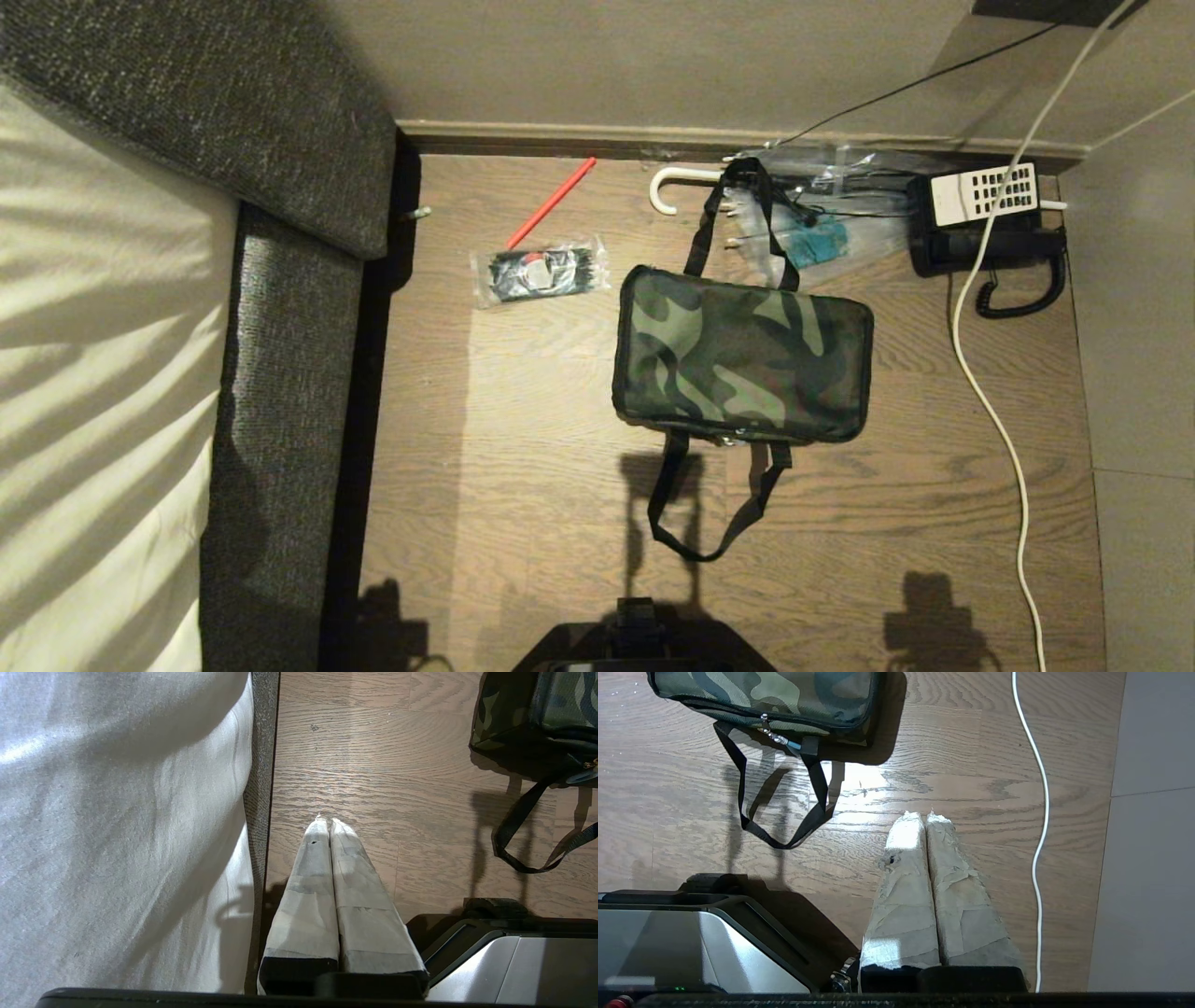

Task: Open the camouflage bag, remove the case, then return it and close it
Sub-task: Open the top of the storage box

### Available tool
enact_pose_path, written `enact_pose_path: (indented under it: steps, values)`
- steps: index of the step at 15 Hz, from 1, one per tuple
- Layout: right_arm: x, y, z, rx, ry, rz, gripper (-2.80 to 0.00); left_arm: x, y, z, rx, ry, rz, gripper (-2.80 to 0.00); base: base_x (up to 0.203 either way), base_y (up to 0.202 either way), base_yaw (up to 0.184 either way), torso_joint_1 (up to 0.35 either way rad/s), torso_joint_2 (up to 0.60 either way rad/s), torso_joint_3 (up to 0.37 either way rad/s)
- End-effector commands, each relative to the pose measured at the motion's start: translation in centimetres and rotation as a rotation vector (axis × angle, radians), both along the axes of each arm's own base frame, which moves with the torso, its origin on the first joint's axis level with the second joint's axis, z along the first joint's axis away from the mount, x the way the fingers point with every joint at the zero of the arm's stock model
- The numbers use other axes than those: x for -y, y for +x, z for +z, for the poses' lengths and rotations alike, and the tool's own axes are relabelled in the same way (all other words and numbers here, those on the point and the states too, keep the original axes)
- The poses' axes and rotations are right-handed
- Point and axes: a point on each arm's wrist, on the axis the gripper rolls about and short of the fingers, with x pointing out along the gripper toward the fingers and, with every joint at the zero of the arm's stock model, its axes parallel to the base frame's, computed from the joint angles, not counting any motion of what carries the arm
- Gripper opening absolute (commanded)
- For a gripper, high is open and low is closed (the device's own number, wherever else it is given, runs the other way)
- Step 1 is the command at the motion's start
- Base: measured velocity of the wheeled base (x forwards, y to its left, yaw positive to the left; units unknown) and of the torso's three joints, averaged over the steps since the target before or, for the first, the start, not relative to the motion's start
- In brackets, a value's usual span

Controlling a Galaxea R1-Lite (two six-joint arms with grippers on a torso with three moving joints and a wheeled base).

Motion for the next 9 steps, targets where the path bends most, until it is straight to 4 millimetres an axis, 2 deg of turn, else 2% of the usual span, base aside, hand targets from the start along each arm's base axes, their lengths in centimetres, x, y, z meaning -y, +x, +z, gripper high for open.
enact_pose_path:
  steps: [1,9]
  values:
    - [-0.01,0.01,-0.04,-0.001,-0.003,0.002,-2.8,0.0,0.01,-0.04,-0.001,0.0,0.0,-2.8,0.0,0.0,0.0,0.0,0.0,0.0]
    - [0.0,0.01,-0.02,0.001,0.002,0.001,-2.8,0.0,0.02,-0.03,-0.002,0.0,0.0,-2.8,0.0,0.0,0.0,0.0,0.0,0.0]
